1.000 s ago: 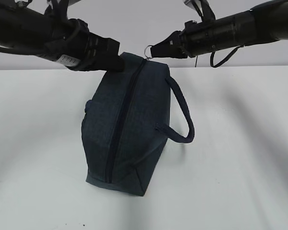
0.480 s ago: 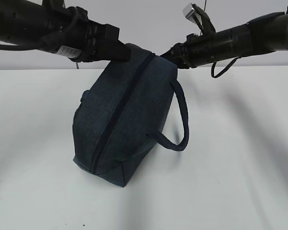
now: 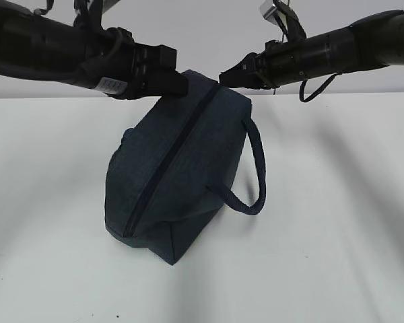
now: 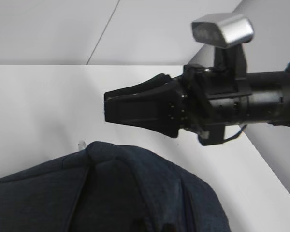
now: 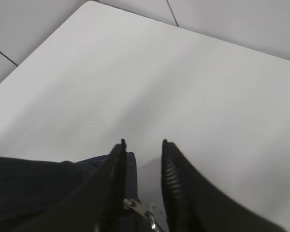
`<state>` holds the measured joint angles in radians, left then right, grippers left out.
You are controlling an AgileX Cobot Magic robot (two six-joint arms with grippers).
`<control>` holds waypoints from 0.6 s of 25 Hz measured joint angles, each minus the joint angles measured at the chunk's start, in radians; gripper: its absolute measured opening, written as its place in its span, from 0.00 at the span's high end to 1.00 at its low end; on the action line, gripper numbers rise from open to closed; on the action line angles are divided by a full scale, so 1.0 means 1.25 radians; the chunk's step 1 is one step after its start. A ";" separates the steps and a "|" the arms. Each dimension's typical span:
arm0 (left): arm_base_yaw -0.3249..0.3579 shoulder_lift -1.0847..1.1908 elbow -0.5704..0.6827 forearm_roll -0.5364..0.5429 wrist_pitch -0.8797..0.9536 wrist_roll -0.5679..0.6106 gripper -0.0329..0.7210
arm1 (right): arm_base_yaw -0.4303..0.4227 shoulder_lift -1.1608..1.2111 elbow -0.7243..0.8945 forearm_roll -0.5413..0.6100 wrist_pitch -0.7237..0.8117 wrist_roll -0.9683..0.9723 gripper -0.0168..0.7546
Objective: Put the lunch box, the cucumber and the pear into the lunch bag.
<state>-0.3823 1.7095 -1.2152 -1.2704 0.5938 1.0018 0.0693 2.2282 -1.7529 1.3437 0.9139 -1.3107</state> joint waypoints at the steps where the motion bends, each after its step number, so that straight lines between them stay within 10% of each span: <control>1: 0.000 0.011 0.000 -0.012 -0.010 0.004 0.94 | 0.000 0.000 -0.004 0.000 -0.002 0.000 0.70; 8: 0.000 0.039 -0.001 -0.021 -0.117 0.010 0.90 | -0.001 0.000 -0.003 -0.110 -0.029 0.022 0.49; 15: 0.000 0.039 -0.031 -0.007 -0.106 0.010 0.45 | -0.001 -0.055 -0.003 -0.286 -0.066 0.135 0.47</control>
<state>-0.3823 1.7578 -1.2541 -1.2786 0.4618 1.0143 0.0678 2.1596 -1.7572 0.9861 0.8316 -1.1414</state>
